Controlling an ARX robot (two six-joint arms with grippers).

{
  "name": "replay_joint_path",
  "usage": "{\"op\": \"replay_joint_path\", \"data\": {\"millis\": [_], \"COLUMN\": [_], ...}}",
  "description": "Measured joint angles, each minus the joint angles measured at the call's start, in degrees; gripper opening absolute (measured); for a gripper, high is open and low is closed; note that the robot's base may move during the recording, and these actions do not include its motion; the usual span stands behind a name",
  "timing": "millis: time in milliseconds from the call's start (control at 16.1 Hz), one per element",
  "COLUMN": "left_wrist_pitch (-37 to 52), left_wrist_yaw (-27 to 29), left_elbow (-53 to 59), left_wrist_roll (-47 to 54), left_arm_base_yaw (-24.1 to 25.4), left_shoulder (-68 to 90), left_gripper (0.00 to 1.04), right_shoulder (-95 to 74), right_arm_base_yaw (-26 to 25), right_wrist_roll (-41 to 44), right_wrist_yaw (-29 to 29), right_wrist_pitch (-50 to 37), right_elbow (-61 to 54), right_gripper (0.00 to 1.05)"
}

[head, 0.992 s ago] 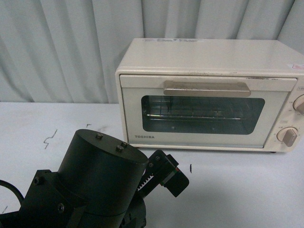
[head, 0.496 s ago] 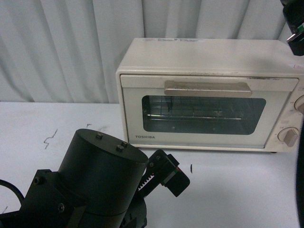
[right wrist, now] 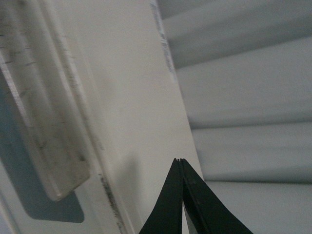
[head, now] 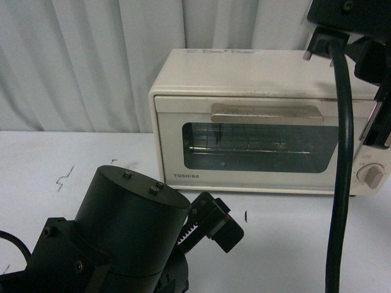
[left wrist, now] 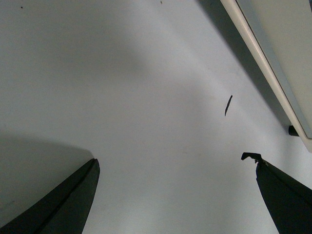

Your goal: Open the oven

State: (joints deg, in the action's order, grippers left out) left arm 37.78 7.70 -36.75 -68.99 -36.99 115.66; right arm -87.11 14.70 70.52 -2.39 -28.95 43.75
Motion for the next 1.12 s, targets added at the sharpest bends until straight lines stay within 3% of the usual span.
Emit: {"op": "replay_joint_path", "data": {"millis": [372, 1116], "left_wrist_pitch": [0.00, -0.02], "left_wrist_yaw": [-0.02, 0.02], "left_elbow": [0.00, 0.00], "left_wrist_roll": [0.00, 0.00], "left_arm_base_yaw": [0.00, 0.00], "left_shoulder": [0.00, 0.00], "left_gripper": [0.98, 0.98], "right_shoulder": [-4.46, -8.83], "right_arm_base_yaw": [3.19, 3.37], "right_wrist_roll": [8.59, 11.91], "right_wrist_yaw": [-3.43, -7.08], "right_wrist_pitch": [4.87, 5.16], "right_elbow": [-0.79, 2.58], "right_gripper": [0.02, 0.02]}}
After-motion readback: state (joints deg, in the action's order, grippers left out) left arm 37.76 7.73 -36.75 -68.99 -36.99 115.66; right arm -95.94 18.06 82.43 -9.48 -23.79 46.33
